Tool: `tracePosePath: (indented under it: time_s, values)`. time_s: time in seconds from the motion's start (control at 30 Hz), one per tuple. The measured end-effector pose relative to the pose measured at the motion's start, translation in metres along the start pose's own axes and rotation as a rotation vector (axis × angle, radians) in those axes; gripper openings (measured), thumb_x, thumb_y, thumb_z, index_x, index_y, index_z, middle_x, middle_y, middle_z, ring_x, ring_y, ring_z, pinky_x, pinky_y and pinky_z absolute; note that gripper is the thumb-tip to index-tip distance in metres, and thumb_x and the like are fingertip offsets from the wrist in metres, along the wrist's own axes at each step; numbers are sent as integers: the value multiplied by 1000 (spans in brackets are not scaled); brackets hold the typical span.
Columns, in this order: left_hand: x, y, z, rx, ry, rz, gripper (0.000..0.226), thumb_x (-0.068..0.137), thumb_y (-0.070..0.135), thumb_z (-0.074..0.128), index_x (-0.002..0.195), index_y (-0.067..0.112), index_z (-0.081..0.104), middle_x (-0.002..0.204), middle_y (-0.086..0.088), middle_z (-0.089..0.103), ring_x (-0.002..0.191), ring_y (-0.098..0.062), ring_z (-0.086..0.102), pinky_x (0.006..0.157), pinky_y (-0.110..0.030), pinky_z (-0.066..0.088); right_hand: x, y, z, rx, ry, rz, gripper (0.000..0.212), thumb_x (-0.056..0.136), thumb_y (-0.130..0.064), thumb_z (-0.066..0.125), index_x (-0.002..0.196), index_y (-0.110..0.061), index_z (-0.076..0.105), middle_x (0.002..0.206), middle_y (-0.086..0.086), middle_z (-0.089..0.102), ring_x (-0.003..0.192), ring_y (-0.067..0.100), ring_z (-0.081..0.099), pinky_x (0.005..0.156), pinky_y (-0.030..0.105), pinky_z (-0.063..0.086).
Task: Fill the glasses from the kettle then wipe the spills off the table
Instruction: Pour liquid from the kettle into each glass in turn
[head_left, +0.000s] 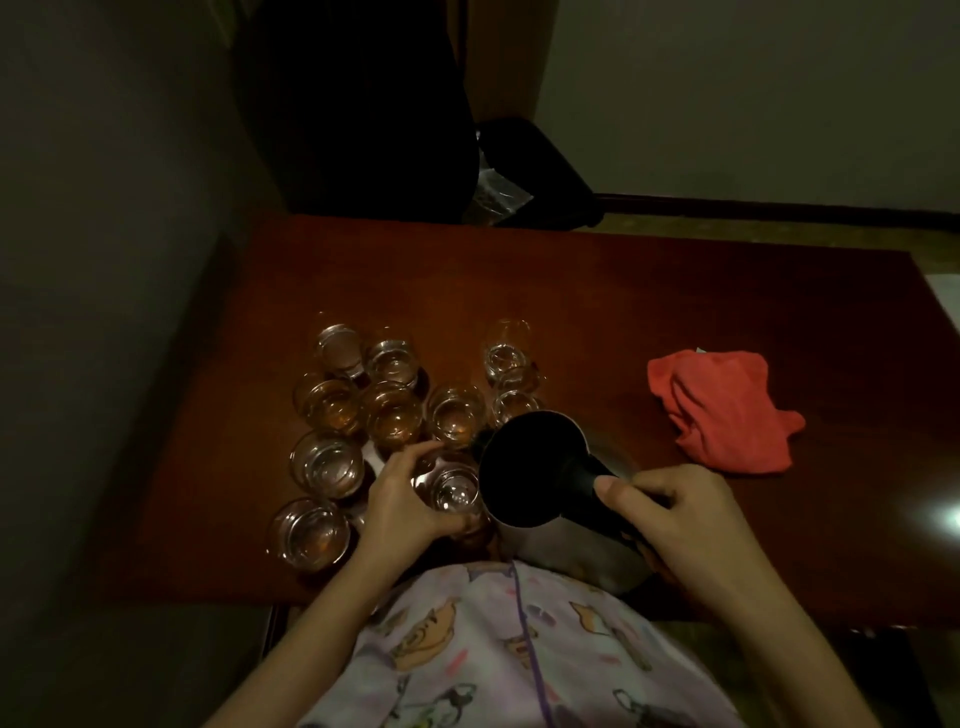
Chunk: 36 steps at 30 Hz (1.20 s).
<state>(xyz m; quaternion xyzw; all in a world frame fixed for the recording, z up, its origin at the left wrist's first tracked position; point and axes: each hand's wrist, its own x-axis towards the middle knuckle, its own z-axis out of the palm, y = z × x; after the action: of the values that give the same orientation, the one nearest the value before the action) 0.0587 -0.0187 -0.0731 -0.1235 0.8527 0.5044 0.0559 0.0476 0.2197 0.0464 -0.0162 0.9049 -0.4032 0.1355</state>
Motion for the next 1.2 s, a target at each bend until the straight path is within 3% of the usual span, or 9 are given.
tracePosePath:
  time_s: [0.1, 0.17, 0.23, 0.3, 0.47, 0.67, 0.87, 1.03, 1.2]
  values:
    - [3, -4, 4, -22, 41, -38, 83, 49, 18, 90, 122, 21, 51, 117, 9, 49, 106, -7, 48, 75, -10, 38, 9, -4, -5, -116, -62, -8, 61, 71, -62, 54, 43, -9, 45, 39, 4, 33, 39, 16, 31, 50, 37, 24]
    - [5, -6, 6, -30, 52, -44, 83, 48, 21, 90, 121, 23, 51, 117, 9, 51, 106, -10, 52, 80, -19, 47, 13, -6, -7, -162, -96, -10, 60, 68, -66, 50, 41, -13, 43, 38, 3, 33, 37, 16, 31, 50, 37, 25]
    - [5, -8, 6, -39, 53, -45, 84, 45, 25, 90, 119, 26, 51, 115, 10, 54, 104, -11, 56, 83, -33, 54, 15, -8, -9, -201, -125, -11, 61, 70, -64, 52, 43, -10, 46, 39, 3, 36, 38, 16, 34, 50, 37, 26]
    - [4, -10, 6, -48, 50, -51, 85, 43, 30, 91, 118, 29, 52, 113, 11, 57, 102, -9, 59, 83, -37, 55, 15, -10, -13, -225, -155, -8, 61, 74, -59, 54, 48, -4, 52, 40, 4, 39, 39, 18, 37, 50, 36, 27]
    - [3, -6, 8, -51, 22, -39, 82, 46, 27, 91, 118, 28, 52, 110, 14, 57, 101, -6, 57, 84, -32, 54, 14, -20, -19, -272, -213, -16, 67, 68, -63, 48, 55, 3, 57, 42, 7, 39, 41, 20, 38, 50, 35, 27]
    - [-1, -4, 12, -34, 1, -11, 79, 49, 19, 90, 117, 30, 51, 108, 16, 56, 100, 0, 54, 78, -10, 42, 15, -30, -21, -359, -271, 22, 58, 67, -63, 44, 48, -9, 52, 42, 2, 36, 37, 14, 32, 51, 34, 27]
    - [-1, -2, 12, -36, -1, -13, 81, 48, 17, 91, 120, 24, 53, 104, 21, 53, 94, 6, 52, 71, -4, 41, 15, -36, -22, -401, -292, 26, 55, 67, -65, 44, 50, -13, 51, 45, 2, 37, 39, 16, 33, 52, 34, 28]
    - [-2, 1, 12, -30, 1, -5, 79, 49, 14, 90, 119, 22, 53, 100, 28, 47, 95, 1, 52, 72, -5, 41, 15, -38, -21, -445, -303, 27, 56, 72, -64, 48, 56, -10, 54, 50, 3, 41, 44, 19, 39, 53, 33, 29]
    - [-2, -1, 13, -31, -9, -12, 81, 48, 16, 91, 119, 23, 53, 104, 20, 52, 98, 1, 52, 74, -5, 39, 17, -41, -20, -474, -313, 44, 54, 72, -65, 48, 60, -13, 53, 53, 2, 45, 48, 18, 43, 54, 32, 33]
